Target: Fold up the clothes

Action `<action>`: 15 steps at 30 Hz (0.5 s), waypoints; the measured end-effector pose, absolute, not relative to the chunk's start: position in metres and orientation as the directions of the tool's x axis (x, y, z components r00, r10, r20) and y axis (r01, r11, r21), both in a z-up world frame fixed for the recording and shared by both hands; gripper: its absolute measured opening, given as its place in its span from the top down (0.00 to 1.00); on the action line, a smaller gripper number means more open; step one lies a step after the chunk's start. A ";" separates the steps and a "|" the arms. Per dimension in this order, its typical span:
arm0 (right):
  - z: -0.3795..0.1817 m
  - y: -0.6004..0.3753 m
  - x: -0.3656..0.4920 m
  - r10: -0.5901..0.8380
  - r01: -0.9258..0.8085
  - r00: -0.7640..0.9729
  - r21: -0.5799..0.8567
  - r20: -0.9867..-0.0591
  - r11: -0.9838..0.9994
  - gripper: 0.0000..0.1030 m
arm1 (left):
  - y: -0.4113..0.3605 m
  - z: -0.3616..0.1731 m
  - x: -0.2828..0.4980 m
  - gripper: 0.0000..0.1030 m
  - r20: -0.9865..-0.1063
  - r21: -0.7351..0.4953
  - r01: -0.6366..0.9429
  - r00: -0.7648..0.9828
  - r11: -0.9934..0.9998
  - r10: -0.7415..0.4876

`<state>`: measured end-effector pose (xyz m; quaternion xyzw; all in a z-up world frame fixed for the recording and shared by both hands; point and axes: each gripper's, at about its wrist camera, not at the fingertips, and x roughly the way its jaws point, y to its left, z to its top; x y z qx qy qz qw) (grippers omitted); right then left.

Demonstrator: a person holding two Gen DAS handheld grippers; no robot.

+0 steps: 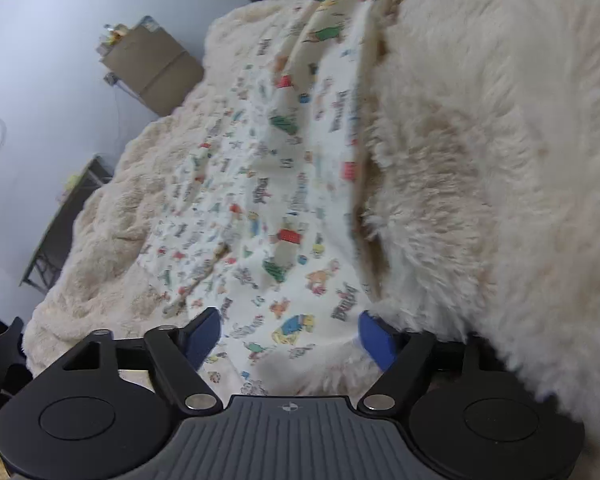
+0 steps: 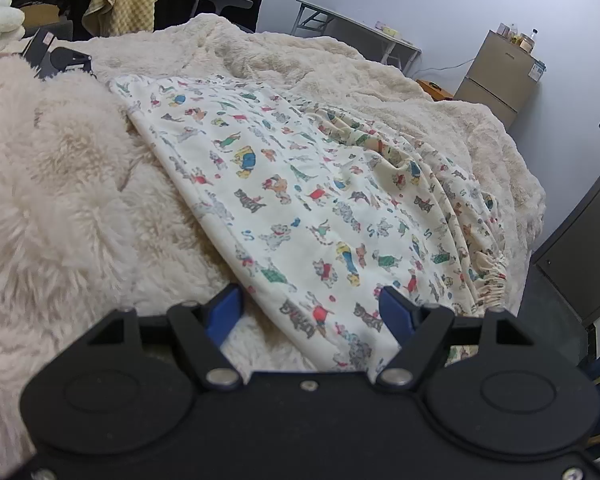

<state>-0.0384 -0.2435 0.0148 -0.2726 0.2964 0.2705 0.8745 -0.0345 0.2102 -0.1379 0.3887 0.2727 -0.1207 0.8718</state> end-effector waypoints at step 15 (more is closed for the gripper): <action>0.011 -0.248 -0.038 0.288 -0.626 0.690 -0.348 -0.664 0.698 0.20 | 0.202 -0.159 -0.035 0.25 -0.492 0.695 0.344 0.868 0.631 0.070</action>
